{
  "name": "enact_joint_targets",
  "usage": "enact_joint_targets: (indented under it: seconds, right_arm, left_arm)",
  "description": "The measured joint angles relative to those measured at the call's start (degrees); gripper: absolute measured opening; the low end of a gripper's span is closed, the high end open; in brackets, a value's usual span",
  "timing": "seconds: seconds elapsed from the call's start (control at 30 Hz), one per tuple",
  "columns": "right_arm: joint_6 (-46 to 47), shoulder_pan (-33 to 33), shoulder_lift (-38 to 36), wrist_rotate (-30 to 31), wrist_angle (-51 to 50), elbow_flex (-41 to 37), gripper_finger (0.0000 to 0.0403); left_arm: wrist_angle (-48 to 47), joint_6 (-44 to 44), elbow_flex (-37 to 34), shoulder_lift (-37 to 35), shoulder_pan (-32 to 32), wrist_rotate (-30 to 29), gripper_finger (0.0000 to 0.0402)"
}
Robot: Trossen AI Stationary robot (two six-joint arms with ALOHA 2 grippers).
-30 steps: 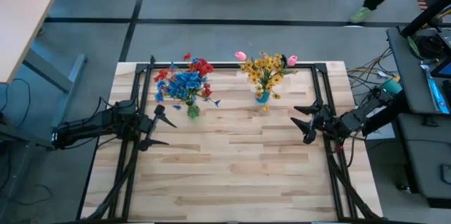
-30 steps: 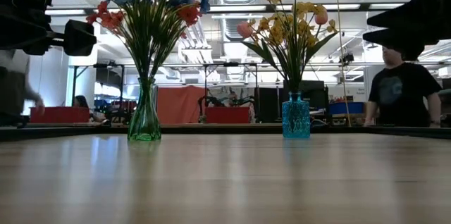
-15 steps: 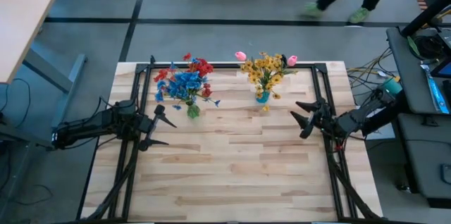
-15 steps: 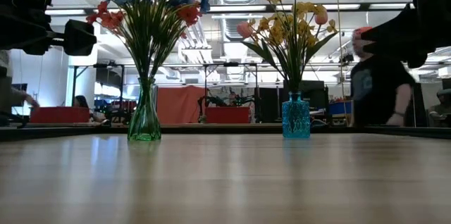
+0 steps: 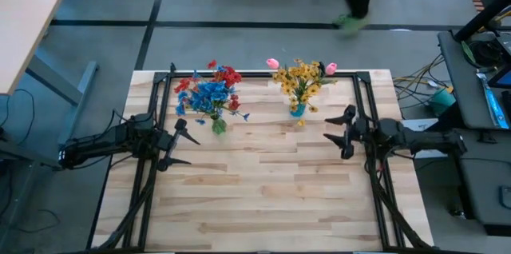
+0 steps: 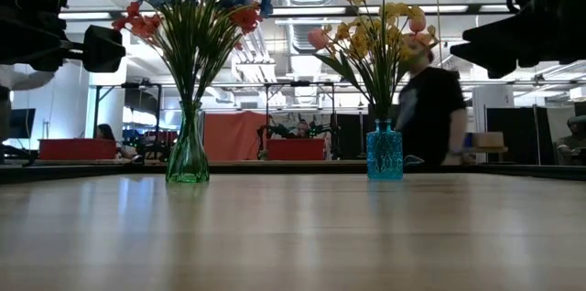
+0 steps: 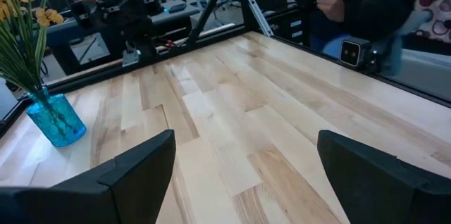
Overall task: Sort flowers into vase by color
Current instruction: Return to Home Position
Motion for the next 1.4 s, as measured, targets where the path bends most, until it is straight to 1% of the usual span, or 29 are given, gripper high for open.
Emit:
enact_joint_targets:
  seconds: [0.1,0.17,0.2,0.4,1.4]
  right_arm:
    - [-4.31,-2.32,0.0,-9.18,-1.52,0.0,0.0247]
    - [-5.98,-2.85,0.0,-12.32,-1.21,0.02,0.0247]
    - [-5.89,-2.87,0.0,-12.85,-1.08,0.02,0.0247]
    - [-4.03,-2.79,0.38,-12.7,-0.83,0.0,0.0247]
    - [-4.01,-2.79,0.83,-12.54,-0.41,-0.04,0.0247]
  left_arm:
    - [0.0,0.0,0.0,0.0,0.0,0.0,0.0329]
    - [-0.01,0.0,0.0,0.0,-0.01,0.0,0.0329]
    - [0.0,0.0,0.0,0.0,0.0,0.0,0.0329]
    - [0.0,0.0,0.0,0.0,0.0,0.0,0.0329]
    - [-0.02,0.0,0.0,0.0,-0.01,0.0,0.0329]
